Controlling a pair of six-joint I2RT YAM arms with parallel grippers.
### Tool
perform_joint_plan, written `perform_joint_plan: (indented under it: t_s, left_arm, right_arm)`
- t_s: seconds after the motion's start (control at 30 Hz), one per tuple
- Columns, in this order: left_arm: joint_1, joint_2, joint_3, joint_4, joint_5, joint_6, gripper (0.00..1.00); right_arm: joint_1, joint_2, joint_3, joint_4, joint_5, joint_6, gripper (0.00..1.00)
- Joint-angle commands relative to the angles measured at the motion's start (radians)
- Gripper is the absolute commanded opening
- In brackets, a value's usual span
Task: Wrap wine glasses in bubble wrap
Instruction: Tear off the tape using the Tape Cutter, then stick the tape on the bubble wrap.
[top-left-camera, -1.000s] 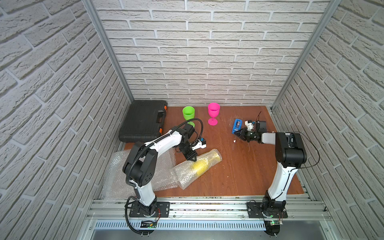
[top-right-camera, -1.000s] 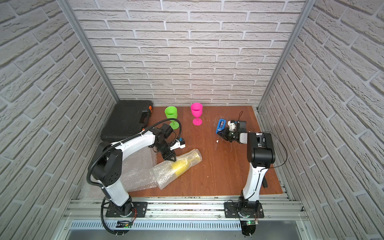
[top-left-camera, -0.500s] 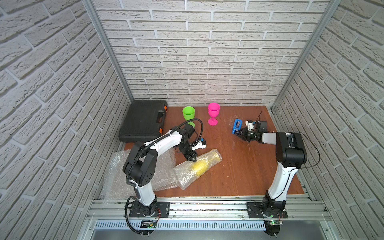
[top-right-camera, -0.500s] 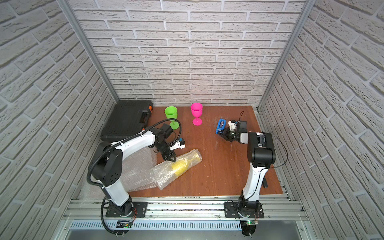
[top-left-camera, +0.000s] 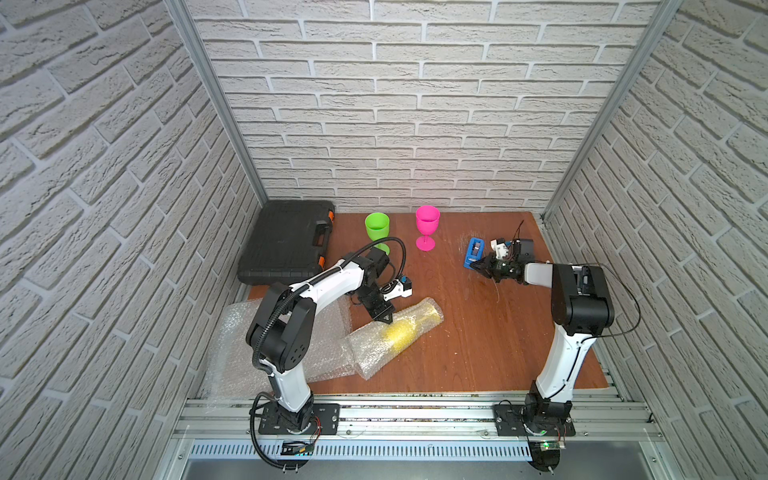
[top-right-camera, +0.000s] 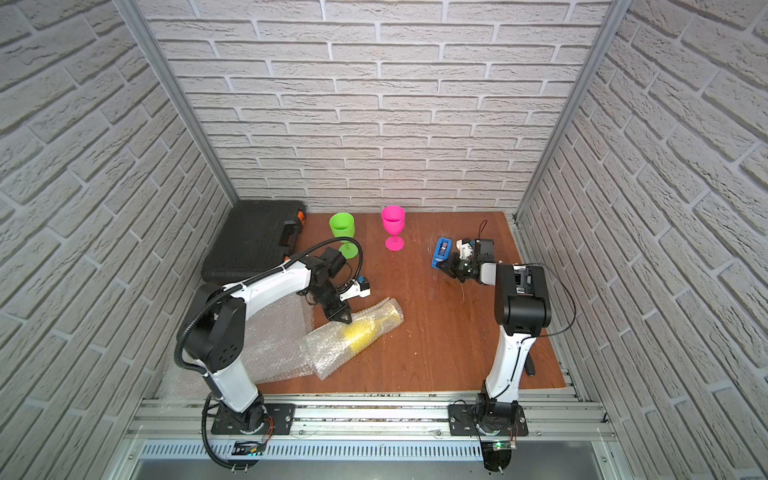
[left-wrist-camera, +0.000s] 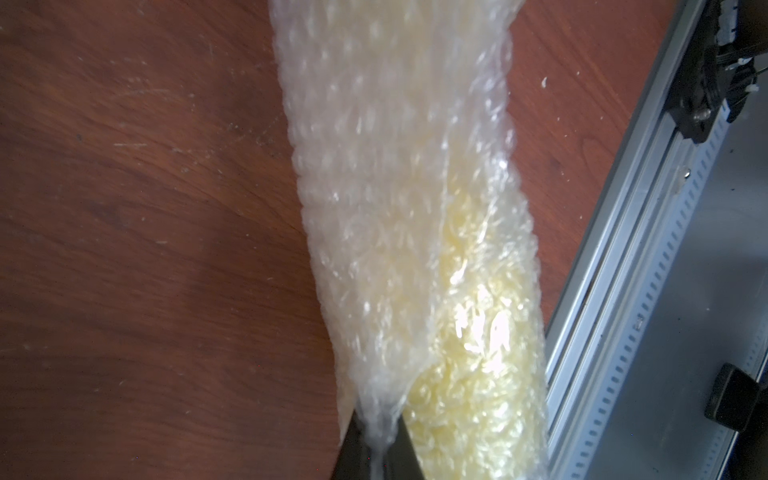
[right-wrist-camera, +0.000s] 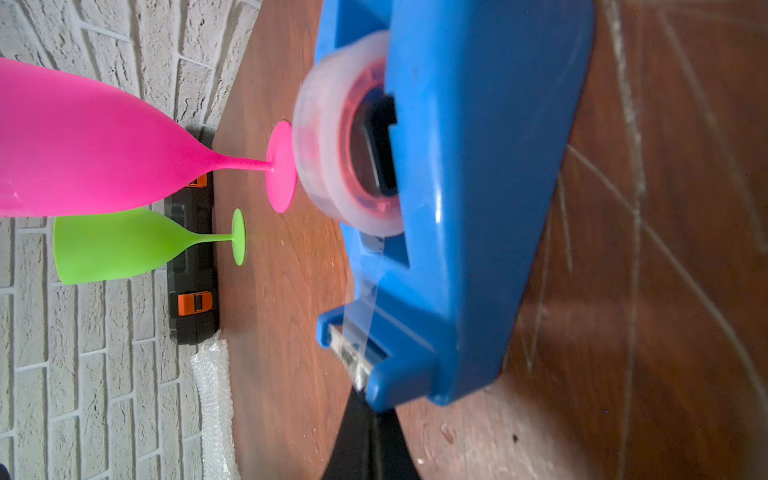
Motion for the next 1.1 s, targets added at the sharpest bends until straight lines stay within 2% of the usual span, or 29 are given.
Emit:
perform_joint_plan:
  t_s: [0.0,0.13,0.3,0.43,0.57,0.8,1.07]
  left_arm:
    - [0.005,0.024,0.011,-0.045,-0.021,0.014,0.07]
    - [0.005,0.028,0.009,-0.047,-0.024,0.013,0.07]
    - [0.005,0.033,0.008,-0.05,-0.035,0.012,0.07]
    - [0.005,0.031,0.013,-0.049,-0.038,0.012,0.07]
    - [0.004,0.016,0.018,-0.035,-0.046,0.006,0.05]
    - [-0.002,-0.031,0.022,-0.001,-0.085,0.002,0.05]
    - [-0.032,-0.059,0.035,0.017,-0.127,0.007,0.05]
  right_arm:
    - [0.01,-0.016,0.023,-0.151,0.066,-0.039,0.03]
    - [0.025,-0.018,0.058,-0.339,0.174,-0.048,0.03]
    - [0.043,-0.026,0.059,-0.412,0.256,-0.032,0.03]
    - [0.05,-0.046,0.056,-0.376,0.269,-0.026,0.03]
    - [0.064,-0.162,0.032,-0.319,0.279,-0.065,0.03]
    - [0.094,-0.282,0.05,-0.404,0.289,-0.173,0.03]
    - [0.135,-0.437,0.018,-0.5,0.272,-0.233,0.03]
